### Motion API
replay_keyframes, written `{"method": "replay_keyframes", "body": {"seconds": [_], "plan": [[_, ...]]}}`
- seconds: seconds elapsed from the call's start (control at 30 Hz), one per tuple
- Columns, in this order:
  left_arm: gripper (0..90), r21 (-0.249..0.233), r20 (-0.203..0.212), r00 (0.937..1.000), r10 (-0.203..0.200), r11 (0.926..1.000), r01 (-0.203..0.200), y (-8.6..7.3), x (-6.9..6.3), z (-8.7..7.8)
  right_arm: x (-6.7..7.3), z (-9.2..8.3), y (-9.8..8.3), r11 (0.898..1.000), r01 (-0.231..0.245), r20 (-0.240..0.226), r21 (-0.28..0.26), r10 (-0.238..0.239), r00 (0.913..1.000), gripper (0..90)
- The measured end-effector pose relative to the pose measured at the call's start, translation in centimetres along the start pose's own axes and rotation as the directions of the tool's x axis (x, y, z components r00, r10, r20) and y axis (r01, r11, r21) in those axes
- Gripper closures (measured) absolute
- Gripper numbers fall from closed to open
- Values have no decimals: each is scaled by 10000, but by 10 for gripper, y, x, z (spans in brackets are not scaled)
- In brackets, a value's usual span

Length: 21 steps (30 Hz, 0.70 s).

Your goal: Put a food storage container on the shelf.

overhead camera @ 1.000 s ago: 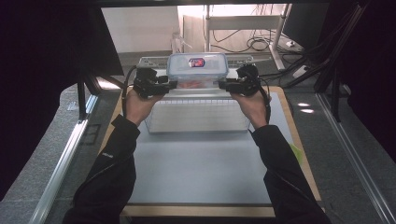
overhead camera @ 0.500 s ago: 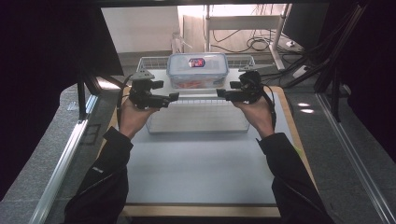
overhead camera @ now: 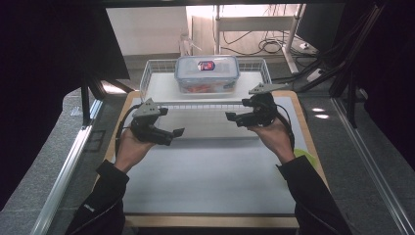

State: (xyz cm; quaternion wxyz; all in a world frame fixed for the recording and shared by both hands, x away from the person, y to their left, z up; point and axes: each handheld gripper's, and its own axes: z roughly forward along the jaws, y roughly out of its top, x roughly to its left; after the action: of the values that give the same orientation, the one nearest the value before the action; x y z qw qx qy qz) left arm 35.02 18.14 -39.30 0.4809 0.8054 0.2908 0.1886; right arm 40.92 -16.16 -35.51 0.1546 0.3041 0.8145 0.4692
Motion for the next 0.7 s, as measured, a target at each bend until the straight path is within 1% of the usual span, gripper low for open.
{"method": "replay_keyframes", "body": {"seconds": [0.07,0.2,0.27,0.33,0.4,0.5,0.53,0.7], "plan": [[41,-65,18,10000,98,9999,-98,-5,-5,-1,3,-1,-6,10000,41,15,47,-41,10000,144],[26,-332,129,9999,-69,9994,73,-16,-15,-3,8,-5,-17,9999,73,-64,82,-73,10000,123],[16,-399,234,9996,-175,9990,184,-22,-18,-4,11,-7,-23,10000,40,158,49,-41,9999,84],[7,-418,328,9990,-297,9986,311,-29,-21,-4,12,-10,-29,10000,44,345,53,-46,9994,63],[3,-356,420,9982,-419,9984,434,-35,-24,-3,12,-12,-36,10000,-84,388,20,83,9992,55],[3,-55,334,9991,-247,9997,249,-44,-30,-1,11,-16,-46,9995,-311,306,-49,313,9990,50],[3,4,351,9989,-295,9996,295,-47,-32,-1,11,-18,-50,9995,-322,315,-26,323,9990,48],[9,12,384,9982,-469,9989,469,-61,-37,0,12,-22,-66,9989,-462,360,24,461,9983,42]]}}
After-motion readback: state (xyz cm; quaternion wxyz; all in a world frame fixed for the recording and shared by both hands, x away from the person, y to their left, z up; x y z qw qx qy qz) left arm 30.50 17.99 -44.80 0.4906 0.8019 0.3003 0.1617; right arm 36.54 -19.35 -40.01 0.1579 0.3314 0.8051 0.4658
